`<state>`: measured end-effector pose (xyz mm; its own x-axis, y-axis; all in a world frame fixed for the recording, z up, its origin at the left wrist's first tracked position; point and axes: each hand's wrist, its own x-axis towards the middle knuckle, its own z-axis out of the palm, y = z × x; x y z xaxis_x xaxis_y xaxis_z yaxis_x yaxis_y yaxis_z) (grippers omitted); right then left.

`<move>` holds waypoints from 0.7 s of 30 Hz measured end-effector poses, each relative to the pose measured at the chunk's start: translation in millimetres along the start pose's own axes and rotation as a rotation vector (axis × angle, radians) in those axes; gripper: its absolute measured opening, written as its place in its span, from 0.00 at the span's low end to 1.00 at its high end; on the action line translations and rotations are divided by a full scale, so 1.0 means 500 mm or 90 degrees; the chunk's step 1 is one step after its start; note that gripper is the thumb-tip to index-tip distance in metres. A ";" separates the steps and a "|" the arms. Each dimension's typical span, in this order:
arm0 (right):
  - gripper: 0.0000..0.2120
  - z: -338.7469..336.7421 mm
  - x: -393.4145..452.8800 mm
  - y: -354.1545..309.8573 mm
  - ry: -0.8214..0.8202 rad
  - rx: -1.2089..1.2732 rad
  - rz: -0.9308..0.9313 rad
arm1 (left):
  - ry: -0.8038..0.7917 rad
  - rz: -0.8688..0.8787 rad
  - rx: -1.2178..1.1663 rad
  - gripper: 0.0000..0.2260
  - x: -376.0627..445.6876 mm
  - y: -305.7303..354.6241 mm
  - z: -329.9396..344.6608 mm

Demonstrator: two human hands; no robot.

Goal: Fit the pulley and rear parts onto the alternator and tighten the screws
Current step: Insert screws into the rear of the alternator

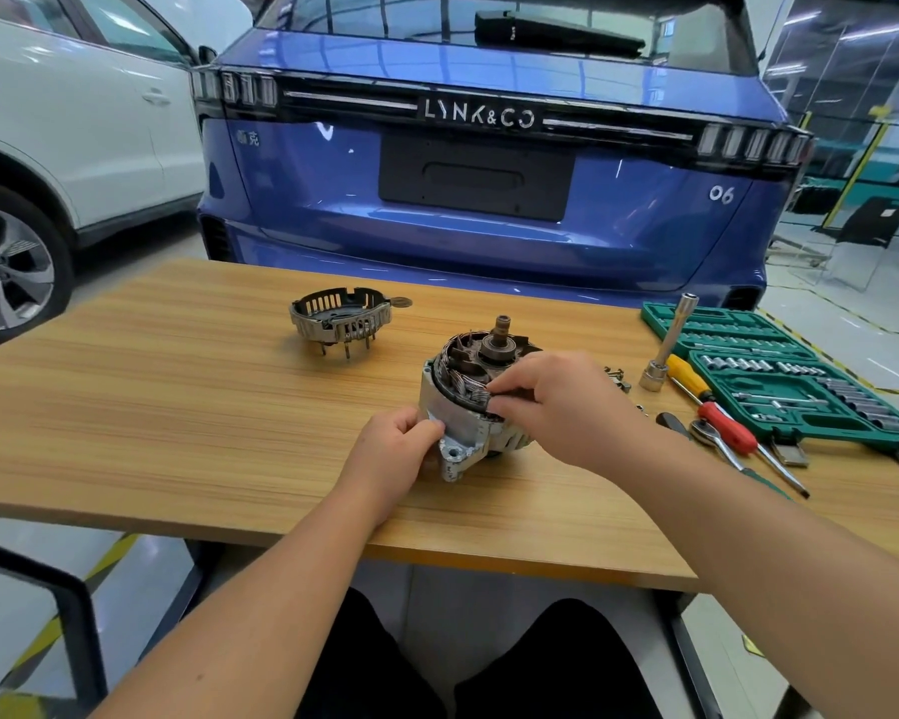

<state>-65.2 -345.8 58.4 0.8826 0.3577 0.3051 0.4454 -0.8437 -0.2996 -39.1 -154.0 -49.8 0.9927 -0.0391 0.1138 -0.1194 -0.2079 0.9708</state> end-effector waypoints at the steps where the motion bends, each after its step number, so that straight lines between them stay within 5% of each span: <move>1: 0.12 -0.003 0.002 0.001 -0.010 0.008 0.010 | -0.001 0.000 -0.002 0.13 0.001 -0.001 0.000; 10: 0.10 -0.020 0.020 -0.023 -0.074 -0.060 -0.003 | 0.005 0.006 0.002 0.14 0.006 -0.008 0.000; 21: 0.12 0.018 -0.007 -0.004 0.046 -0.034 -0.034 | 0.006 0.015 -0.014 0.19 0.008 -0.009 0.000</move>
<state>-67.9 -341.7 49.8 0.8440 0.3740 0.3845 0.4810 -0.8449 -0.2340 -34.7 -153.1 -53.8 0.9898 -0.0339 0.1383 -0.1423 -0.1862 0.9722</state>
